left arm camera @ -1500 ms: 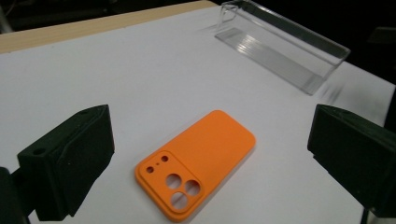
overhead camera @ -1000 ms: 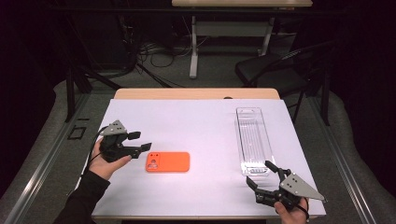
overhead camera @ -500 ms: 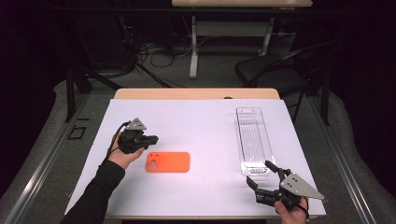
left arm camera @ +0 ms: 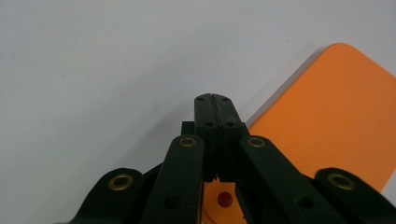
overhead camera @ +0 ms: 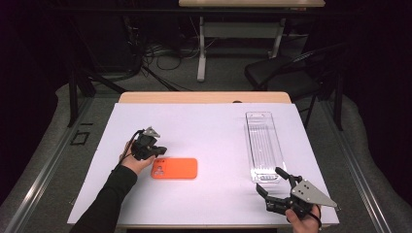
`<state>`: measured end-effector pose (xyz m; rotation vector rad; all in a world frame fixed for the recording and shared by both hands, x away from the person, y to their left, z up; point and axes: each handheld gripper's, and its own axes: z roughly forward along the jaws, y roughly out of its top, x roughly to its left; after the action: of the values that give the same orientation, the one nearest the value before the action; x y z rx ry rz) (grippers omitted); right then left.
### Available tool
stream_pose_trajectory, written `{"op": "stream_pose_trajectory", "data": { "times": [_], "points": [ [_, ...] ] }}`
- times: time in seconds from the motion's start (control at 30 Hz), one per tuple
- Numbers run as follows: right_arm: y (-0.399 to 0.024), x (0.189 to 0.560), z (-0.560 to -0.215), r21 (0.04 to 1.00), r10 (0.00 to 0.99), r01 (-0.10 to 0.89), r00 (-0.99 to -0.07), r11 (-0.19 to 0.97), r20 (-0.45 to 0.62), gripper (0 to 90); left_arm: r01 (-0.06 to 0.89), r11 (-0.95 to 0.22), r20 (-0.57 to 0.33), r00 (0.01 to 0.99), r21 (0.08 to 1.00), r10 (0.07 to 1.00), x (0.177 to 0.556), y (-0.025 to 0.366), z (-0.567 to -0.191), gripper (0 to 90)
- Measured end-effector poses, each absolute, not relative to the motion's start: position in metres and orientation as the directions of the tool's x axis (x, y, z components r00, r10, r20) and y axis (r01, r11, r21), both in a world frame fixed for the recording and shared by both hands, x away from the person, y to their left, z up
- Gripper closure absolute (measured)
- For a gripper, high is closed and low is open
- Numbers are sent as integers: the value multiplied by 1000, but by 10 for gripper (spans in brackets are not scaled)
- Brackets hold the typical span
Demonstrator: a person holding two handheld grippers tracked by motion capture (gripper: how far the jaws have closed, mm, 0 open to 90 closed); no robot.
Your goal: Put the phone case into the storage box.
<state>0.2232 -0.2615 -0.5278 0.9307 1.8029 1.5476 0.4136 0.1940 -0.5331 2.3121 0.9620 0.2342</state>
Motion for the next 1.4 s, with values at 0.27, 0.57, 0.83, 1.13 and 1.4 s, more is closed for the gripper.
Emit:
{"op": "stream_pose_trajectory", "data": {
  "times": [0.27, 0.57, 0.83, 1.13, 1.4],
  "points": [
    [-262, 223, -528, 987, 806, 135, -592, 87, 10, 138, 602, -551, -85, 716, 579, 693, 414, 194, -544, 900],
    [-261, 222, -528, 986, 805, 142, -593, 86, 15, 138, 603, -559, -99, 725, 570, 681, 411, 197, -545, 900],
    [-261, 222, -528, 986, 803, 140, -596, 88, 13, 138, 608, -554, -117, 727, 568, 677, 403, 203, -545, 900],
    [-261, 223, -528, 986, 803, 141, -596, 87, 15, 139, 611, -553, -131, 730, 566, 671, 390, 209, -546, 900],
    [-261, 222, -528, 986, 802, 140, -598, 87, 14, 138, 607, -561, -137, 738, 564, 661, 381, 215, -548, 900]
  ]
}}
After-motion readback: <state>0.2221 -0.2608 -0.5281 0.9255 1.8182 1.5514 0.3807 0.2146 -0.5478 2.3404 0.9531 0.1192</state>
